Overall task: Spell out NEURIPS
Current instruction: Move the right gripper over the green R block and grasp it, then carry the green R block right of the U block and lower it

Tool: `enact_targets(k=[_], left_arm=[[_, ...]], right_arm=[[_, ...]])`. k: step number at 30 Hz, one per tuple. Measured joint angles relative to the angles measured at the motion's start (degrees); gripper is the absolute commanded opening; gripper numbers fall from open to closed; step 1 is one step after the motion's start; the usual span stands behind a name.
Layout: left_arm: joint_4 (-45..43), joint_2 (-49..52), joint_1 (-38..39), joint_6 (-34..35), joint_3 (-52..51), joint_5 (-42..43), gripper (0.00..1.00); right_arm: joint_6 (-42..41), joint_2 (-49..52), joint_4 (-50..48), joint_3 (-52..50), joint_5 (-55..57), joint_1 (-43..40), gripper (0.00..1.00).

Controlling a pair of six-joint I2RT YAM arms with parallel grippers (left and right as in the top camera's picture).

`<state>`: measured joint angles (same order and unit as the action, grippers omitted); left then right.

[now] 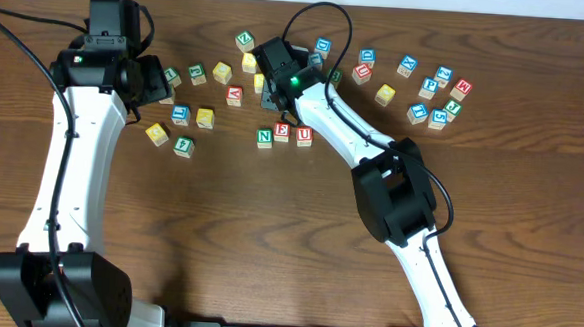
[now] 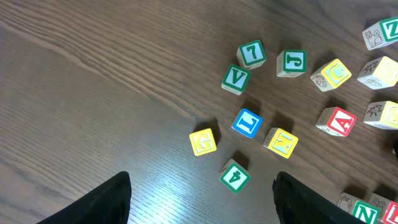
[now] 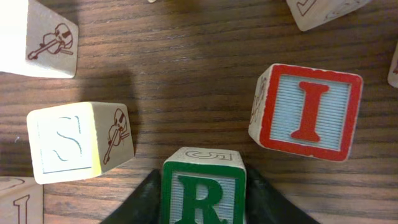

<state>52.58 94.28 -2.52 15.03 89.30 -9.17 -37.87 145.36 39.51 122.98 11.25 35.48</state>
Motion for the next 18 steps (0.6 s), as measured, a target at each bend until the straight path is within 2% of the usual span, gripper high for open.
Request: enact_targets(k=[9, 18], left_arm=[[-0.1, 0.0, 0.0, 0.0, 0.0, 0.0, 0.72], [-0.1, 0.0, 0.0, 0.0, 0.0, 0.0, 0.72]], right_arm=[[1.4, 0.0, 0.6, 0.0, 0.1, -0.2, 0.25], [2.5, -2.0, 5.2, 0.0, 0.1, -0.9, 0.26]])
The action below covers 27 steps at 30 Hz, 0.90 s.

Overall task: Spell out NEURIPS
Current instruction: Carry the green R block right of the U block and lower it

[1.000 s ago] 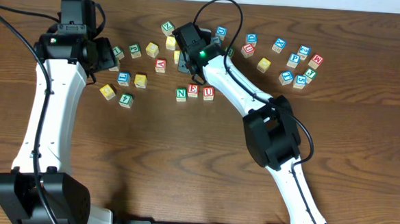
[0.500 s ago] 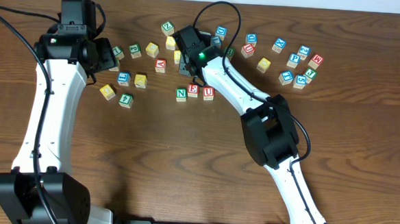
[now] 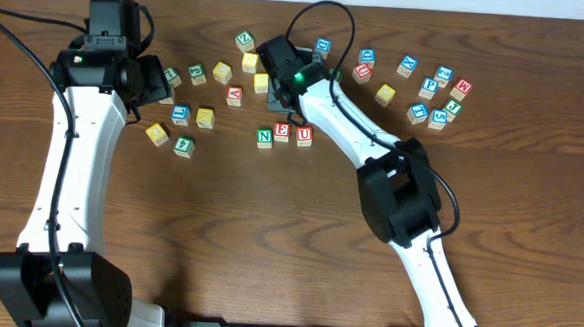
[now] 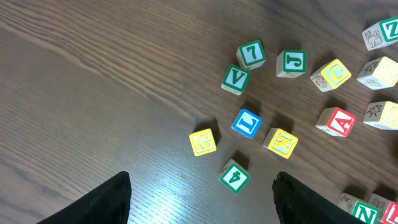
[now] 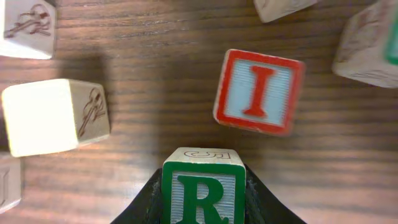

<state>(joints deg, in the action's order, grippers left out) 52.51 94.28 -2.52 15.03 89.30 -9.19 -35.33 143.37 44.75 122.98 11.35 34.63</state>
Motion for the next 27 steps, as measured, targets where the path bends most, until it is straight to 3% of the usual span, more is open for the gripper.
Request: enact_targets(k=[13, 27], left_arm=[[-0.1, 0.0, 0.0, 0.0, 0.0, 0.0, 0.72], [-1.0, 0.0, 0.0, 0.0, 0.0, 0.0, 0.72]], right_arm=[[5.7, -15.9, 16.8, 0.1, 0.1, -1.2, 0.27], [5.9, -8.9, 25.6, 0.1, -0.2, -3.1, 0.21]])
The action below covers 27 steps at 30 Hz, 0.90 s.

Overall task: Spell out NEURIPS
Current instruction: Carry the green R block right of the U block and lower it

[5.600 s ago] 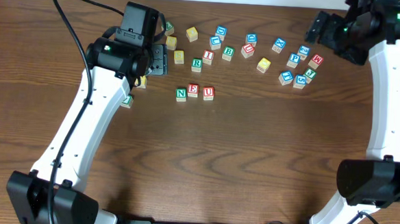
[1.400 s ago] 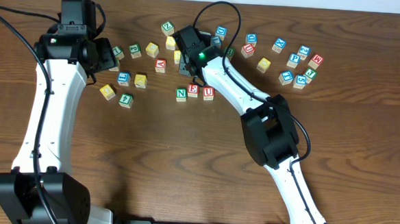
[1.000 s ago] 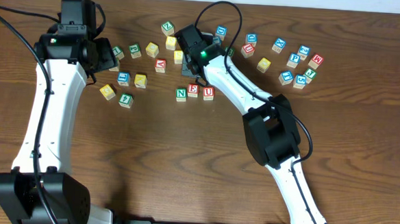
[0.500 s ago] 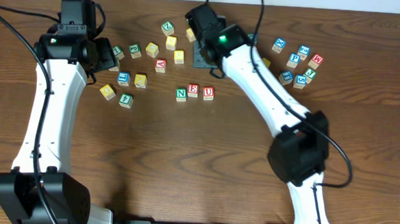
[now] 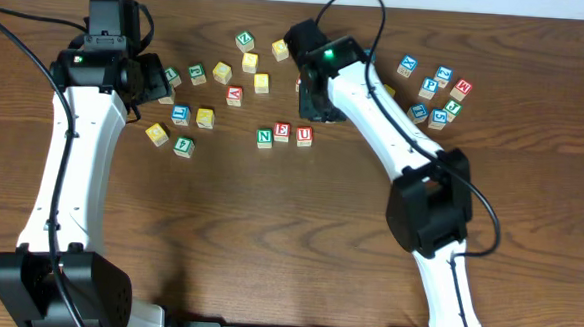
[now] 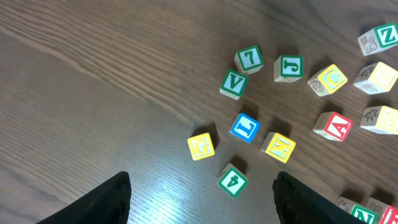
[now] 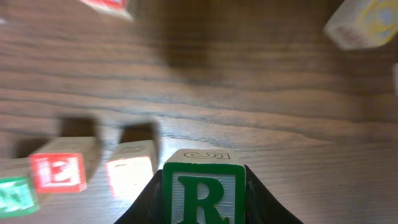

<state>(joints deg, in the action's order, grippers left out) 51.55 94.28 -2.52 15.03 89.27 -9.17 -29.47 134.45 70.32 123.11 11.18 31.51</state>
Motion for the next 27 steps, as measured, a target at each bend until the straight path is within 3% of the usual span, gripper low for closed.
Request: enact_targets(k=[4, 7, 10, 27], left_arm=[[-0.3, 0.0, 0.0, 0.0, 0.0, 0.0, 0.72], [-0.3, 0.0, 0.0, 0.0, 0.0, 0.0, 0.72], [-0.4, 0.0, 0.0, 0.0, 0.0, 0.0, 0.72], [-0.6, 0.0, 0.0, 0.0, 0.0, 0.0, 0.72]], right_arm=[[-0.5, 2.7, 0.8, -0.2, -0.4, 0.0, 0.24], [-1.0, 3.3, 1.0, -0.3, -0.9, 0.0, 0.36], [-1.2, 3.3, 1.0, -0.3, -1.2, 0.0, 0.41], [-1.3, 3.4, -2.4, -3.7, -1.3, 0.1, 0.38]])
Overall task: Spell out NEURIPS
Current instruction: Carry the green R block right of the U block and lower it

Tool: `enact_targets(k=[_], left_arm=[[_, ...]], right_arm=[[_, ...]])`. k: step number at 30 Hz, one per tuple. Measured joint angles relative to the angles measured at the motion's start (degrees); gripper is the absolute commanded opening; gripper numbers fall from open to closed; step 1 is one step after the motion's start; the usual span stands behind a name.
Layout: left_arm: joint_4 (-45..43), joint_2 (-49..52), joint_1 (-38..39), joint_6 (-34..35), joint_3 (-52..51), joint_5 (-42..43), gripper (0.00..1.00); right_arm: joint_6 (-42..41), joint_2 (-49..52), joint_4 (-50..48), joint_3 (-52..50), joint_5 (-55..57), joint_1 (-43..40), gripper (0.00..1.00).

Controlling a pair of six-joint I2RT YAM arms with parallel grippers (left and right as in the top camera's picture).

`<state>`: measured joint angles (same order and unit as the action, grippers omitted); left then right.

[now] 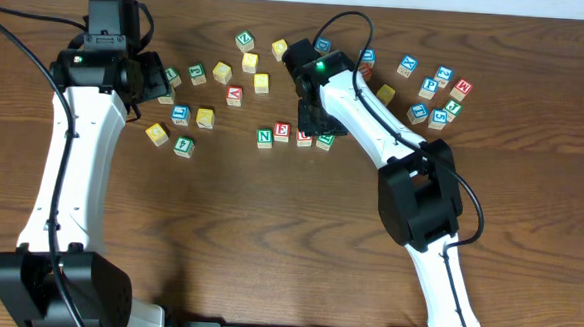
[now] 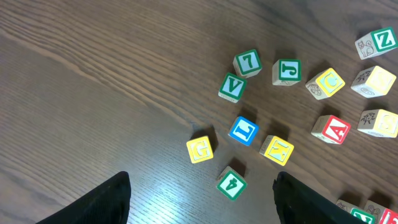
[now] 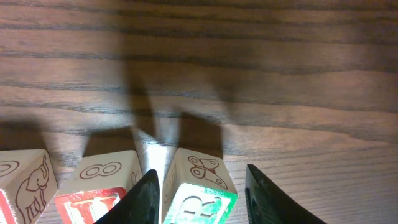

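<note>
On the overhead view a row of blocks reads N (image 1: 264, 137), E (image 1: 283, 132), U (image 1: 302, 137), and a green R block (image 1: 324, 140) stands at its right end. My right gripper (image 1: 314, 118) hovers over that end. In the right wrist view the R block (image 3: 200, 186) rests on the table beside the red block (image 3: 99, 186), between the right gripper's (image 3: 200, 202) fingers, with a gap on the right side: open. My left gripper (image 1: 162, 81) is open over the left cluster, and in its own wrist view it (image 2: 200, 205) holds nothing.
Loose blocks lie left of the row: yellow G (image 2: 199, 149), green 4 (image 2: 231, 183), blue L (image 2: 243, 130), V (image 2: 231, 87), red A (image 2: 331, 129). More blocks sit at the back right, among them a blue P (image 1: 428, 88) and a red one (image 1: 462, 89).
My right gripper came down from above and behind the row to its right end. The R block now stands on the table beside U, and the fingers have let go. The left arm barely moved.
My right gripper was shut on the R block low among the back blocks, beside a red I. It then held R higher over them, later behind the N-E-U row. Now R stands fourth in the row, released. The left gripper stayed open over the left cluster.
</note>
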<state>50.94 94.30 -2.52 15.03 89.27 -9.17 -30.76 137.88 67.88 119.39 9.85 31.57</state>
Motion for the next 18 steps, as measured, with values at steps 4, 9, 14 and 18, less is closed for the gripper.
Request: enact_targets(k=[4, 9, 14, 18], left_arm=[[-0.3, 0.0, 0.0, 0.0, 0.0, 0.0, 0.72], [-0.6, 0.1, 0.0, 0.0, 0.0, 0.0, 0.72], [-0.6, 1.0, 0.0, 0.0, 0.0, 0.0, 0.72], [-0.6, 1.9, 0.0, 0.0, 0.0, 0.0, 0.72]], right_arm=[[0.3, 0.0, -0.3, 0.0, 0.0, -0.4, 0.39], [2.9, -0.2, -0.3, 0.2, -1.0, -2.0, 0.41], [13.0, -2.3, 1.9, 0.4, -6.6, -4.2, 0.16], [19.5, -3.8, 4.6, 0.5, -9.5, -4.2, 0.01]])
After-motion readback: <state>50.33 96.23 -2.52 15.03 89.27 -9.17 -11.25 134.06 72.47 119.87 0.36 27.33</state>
